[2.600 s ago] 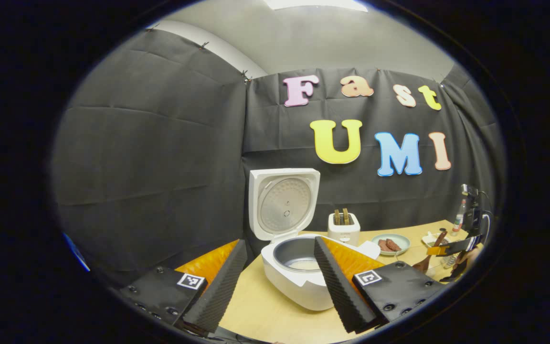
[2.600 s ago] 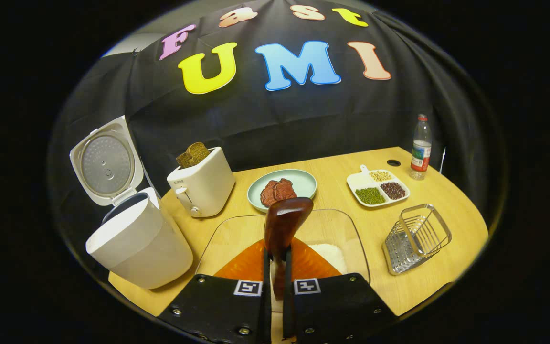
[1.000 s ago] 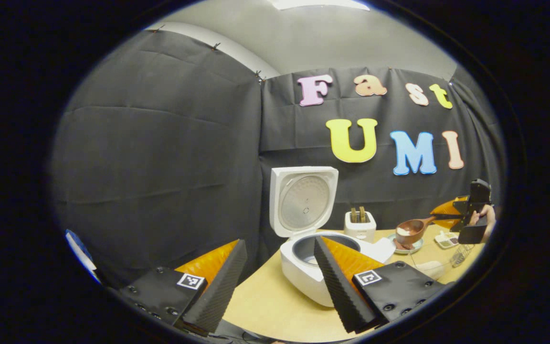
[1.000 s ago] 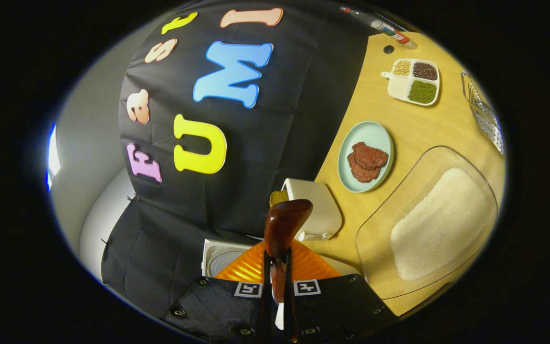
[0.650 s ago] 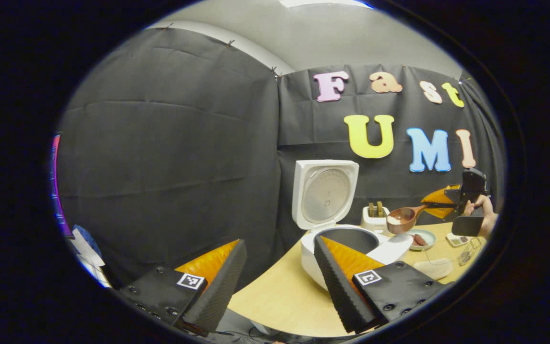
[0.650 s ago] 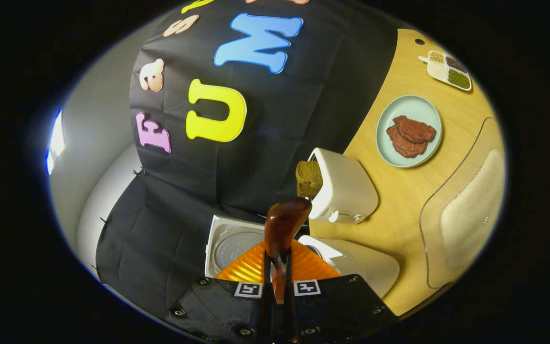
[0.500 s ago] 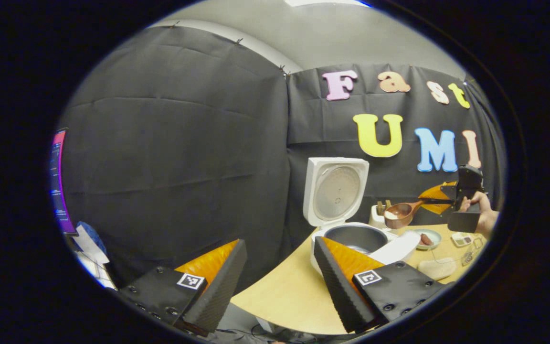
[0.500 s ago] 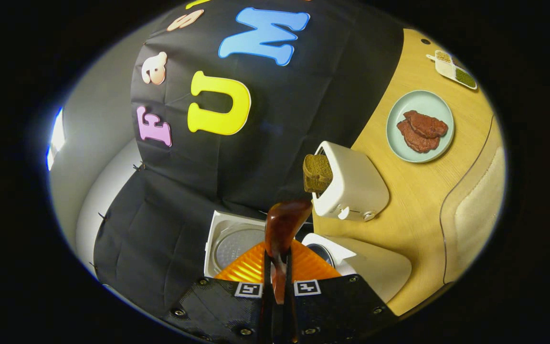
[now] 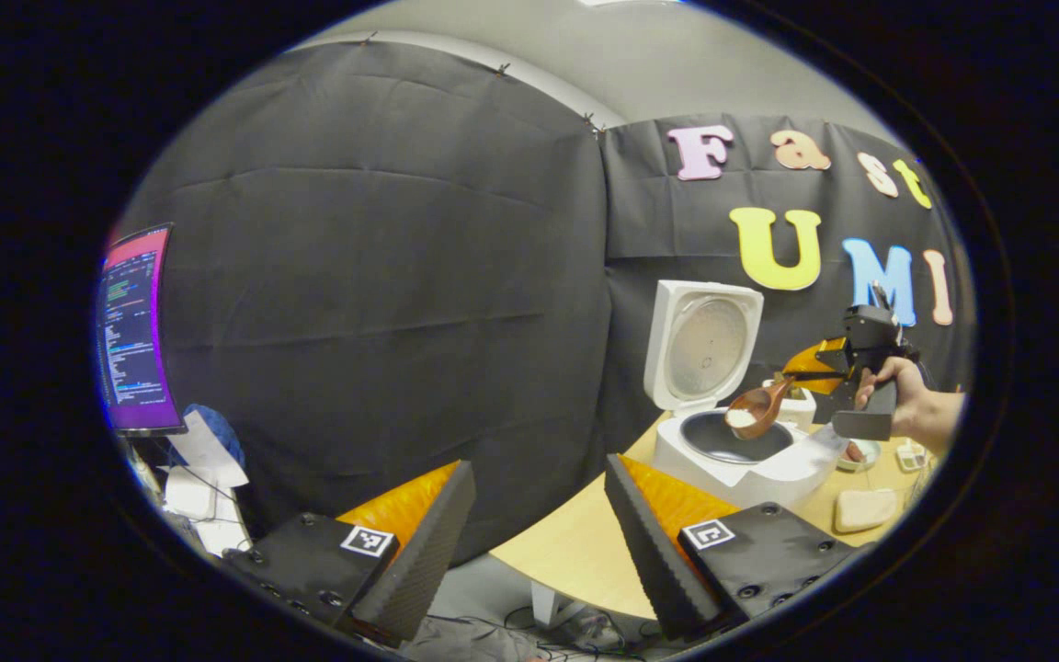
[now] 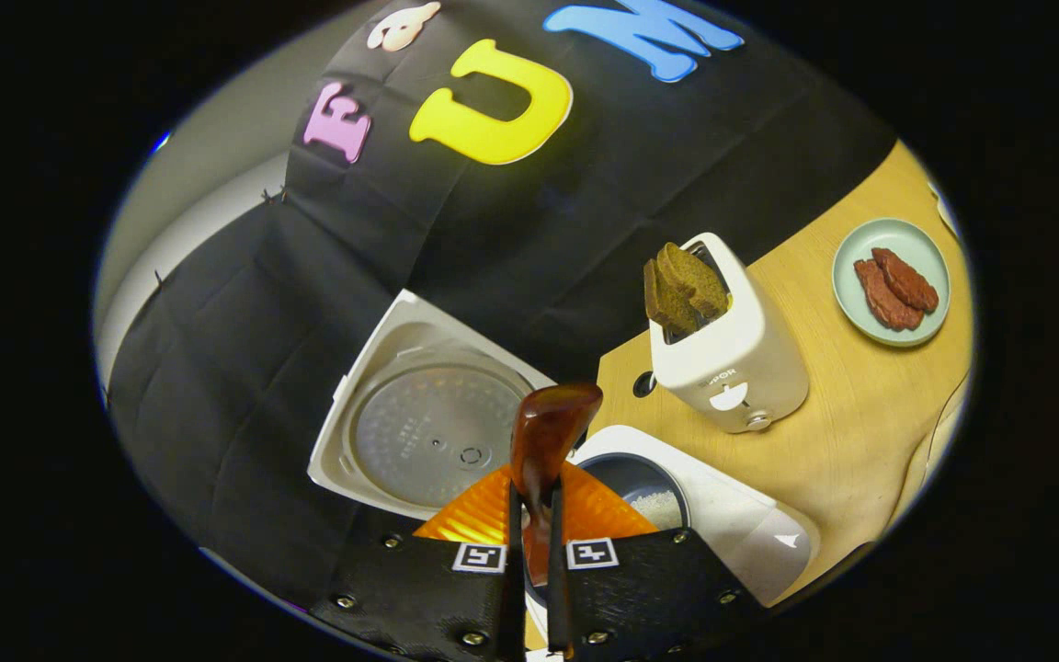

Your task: Close the left gripper, press the button to open the rice cooker; take a wooden spoon from the chopstick holder with the right hand, scoop a spoonful of rice and pour it into the rice cooker, then put the wooden spoon back into the chopstick holder.

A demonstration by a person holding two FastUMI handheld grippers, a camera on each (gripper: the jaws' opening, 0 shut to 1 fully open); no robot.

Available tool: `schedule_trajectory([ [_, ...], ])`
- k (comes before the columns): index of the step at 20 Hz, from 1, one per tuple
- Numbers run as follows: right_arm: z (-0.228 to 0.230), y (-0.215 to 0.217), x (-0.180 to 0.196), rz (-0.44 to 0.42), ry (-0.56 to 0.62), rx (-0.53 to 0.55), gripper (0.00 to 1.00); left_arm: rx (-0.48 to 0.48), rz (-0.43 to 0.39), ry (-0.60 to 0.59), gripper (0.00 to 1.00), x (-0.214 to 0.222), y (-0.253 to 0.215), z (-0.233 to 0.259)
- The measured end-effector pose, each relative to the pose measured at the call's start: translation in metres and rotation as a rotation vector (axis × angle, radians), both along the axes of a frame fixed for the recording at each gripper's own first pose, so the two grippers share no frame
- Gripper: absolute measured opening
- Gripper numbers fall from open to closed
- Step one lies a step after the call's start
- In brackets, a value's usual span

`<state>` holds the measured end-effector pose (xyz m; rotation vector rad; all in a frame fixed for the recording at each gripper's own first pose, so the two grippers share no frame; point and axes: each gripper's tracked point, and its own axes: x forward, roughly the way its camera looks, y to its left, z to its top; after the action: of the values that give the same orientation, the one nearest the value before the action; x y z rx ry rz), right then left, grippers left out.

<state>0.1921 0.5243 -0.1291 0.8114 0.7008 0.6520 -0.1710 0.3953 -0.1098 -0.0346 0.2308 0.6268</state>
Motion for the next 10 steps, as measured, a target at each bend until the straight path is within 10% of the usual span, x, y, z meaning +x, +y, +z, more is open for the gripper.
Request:
schedule_trajectory([
  [10,0.000,0.029,-0.011,0.176,-0.396,-0.456,0.10,-0.024,0.021,0.008,0.95,-0.007,0.000,-0.010],
])
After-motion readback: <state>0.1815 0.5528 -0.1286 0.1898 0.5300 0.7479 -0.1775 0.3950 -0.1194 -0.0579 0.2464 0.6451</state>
